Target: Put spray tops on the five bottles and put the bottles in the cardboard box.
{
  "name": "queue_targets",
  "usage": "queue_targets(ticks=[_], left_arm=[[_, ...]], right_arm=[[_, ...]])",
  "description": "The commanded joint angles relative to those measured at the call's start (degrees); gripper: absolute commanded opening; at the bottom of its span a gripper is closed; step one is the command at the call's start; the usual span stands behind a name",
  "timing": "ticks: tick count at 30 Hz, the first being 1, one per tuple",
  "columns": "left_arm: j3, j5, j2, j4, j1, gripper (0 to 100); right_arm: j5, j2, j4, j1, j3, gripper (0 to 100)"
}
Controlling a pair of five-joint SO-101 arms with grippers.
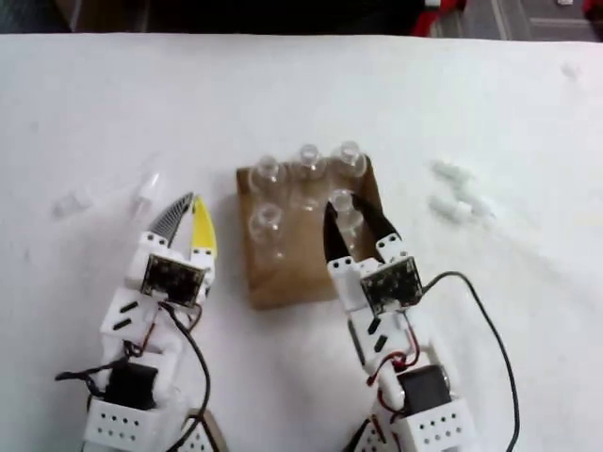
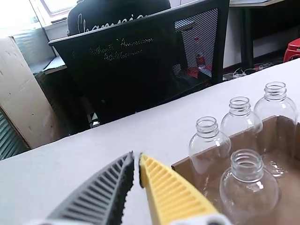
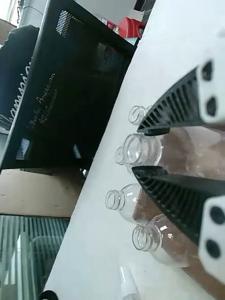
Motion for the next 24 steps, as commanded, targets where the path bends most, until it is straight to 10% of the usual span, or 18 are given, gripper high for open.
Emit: queue_targets(ticks=[1,24], left_arm=[[-0.09,-0.62,-0.66,-0.18,0.66,3],[-0.09,-0.62,-0.66,0.09,0.66,3]], right_arm=[[0.62,0.75,1.01,-0.48,0.53,1.7],[-4.57,12.7,0.13,1.1,0.7,1.8]])
